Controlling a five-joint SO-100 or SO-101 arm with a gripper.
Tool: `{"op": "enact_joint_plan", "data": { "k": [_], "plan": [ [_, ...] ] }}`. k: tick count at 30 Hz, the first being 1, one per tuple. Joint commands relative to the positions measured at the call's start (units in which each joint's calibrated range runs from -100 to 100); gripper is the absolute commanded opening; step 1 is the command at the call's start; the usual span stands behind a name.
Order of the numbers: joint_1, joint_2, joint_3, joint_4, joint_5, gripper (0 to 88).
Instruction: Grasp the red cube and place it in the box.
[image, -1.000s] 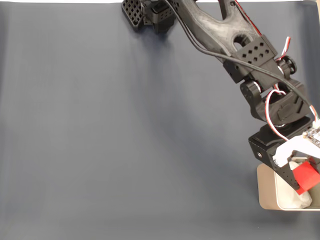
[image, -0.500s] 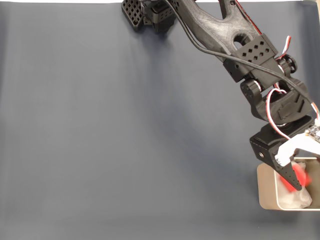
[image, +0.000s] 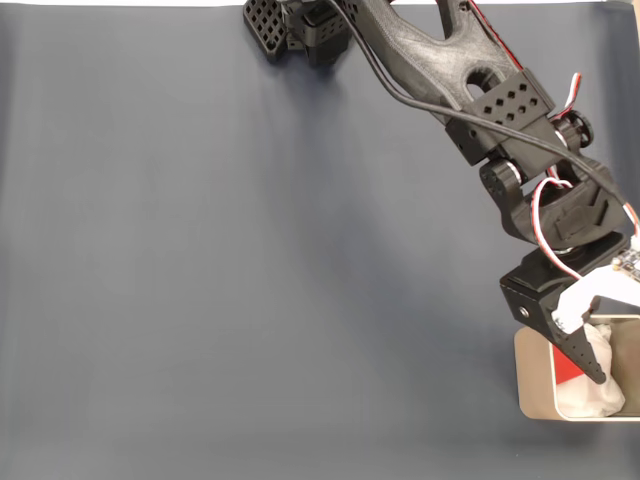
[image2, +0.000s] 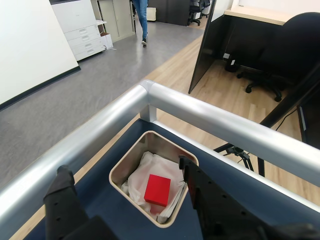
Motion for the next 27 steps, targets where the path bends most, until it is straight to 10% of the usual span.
{"op": "enact_joint_plan", "data": {
  "k": [1,23,27],
  "plan": [
    [0.3,-2.2,-0.4,-1.7,0.3,47.3],
    [0.4,-2.9,0.5,-3.1,0.3,46.1],
    [0.8,-3.9,1.7,-3.1,1.4,23.0]
  ]
}}
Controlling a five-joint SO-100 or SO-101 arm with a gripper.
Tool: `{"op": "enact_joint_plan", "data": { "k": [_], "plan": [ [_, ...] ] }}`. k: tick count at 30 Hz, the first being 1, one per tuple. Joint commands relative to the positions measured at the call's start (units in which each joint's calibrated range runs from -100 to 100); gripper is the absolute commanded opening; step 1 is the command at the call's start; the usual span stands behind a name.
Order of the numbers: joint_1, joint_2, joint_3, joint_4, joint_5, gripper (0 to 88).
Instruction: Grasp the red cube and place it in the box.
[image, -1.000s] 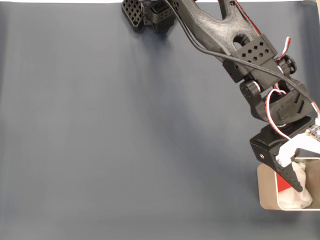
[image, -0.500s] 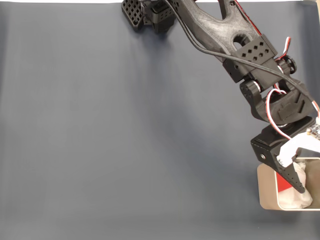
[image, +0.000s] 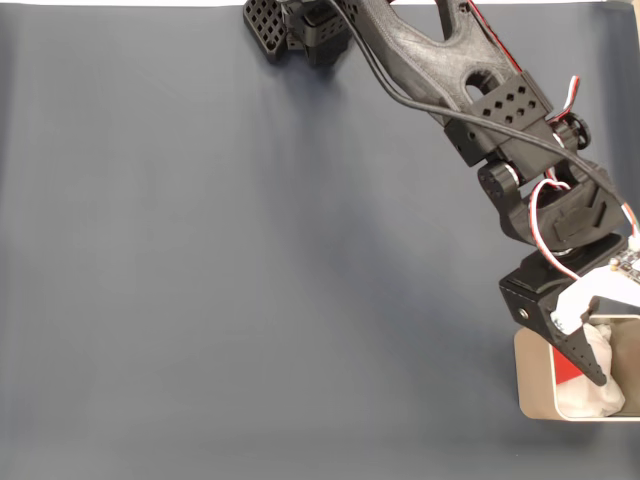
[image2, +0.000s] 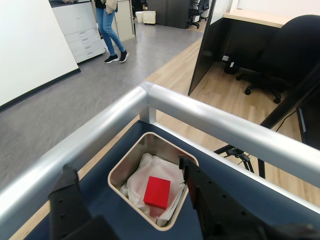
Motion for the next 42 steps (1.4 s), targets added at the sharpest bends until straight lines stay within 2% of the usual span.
{"op": "enact_joint_plan", "data": {
  "k": [1,3,11,16,28,35,42],
  "plan": [
    [1.1,-4.6,1.2,-1.3,1.6,14.1],
    [2.3,-6.7,4.0,-2.4,2.0,0.0],
    [13.8,-19.5,14.2,-3.9,1.4,0.0],
    [20.7,-33.9,28.2,-3.9,0.9,0.0],
    [23.3,-81.1,78.4,-2.4,-0.5,0.0],
    [24.4,-101.8,99.1,5.5,-1.8,0.0],
    [25.1,-115.8,110.8,20.1,-3.0,0.0]
  ]
}}
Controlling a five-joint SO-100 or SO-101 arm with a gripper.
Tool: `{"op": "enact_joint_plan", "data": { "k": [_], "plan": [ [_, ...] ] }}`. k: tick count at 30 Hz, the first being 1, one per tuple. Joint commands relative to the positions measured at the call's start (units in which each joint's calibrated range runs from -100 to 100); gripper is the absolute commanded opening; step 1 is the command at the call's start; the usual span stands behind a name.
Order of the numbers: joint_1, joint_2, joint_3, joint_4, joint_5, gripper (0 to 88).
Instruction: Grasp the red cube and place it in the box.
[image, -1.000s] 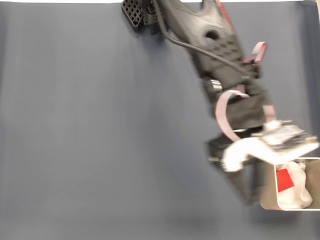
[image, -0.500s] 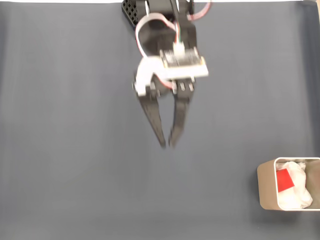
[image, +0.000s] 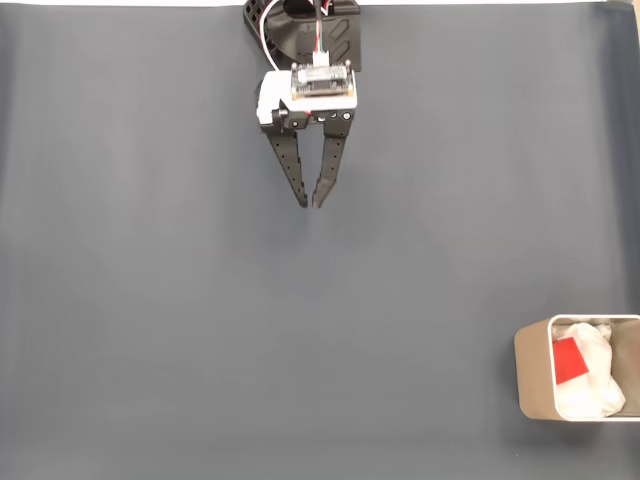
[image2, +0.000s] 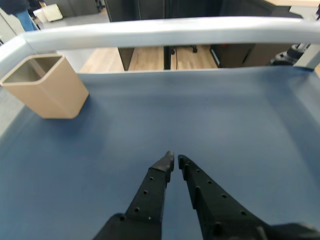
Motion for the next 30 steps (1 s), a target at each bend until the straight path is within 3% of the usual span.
{"op": "enact_joint_plan", "data": {
  "k": [1,12,30],
  "plan": [
    [0.8,-6.2,3.0,8.9,-0.6,0.0],
    [0.9,-9.6,6.7,33.0,-0.8,0.0],
    [0.9,-9.6,6.7,37.7,0.0,0.1]
  ]
}}
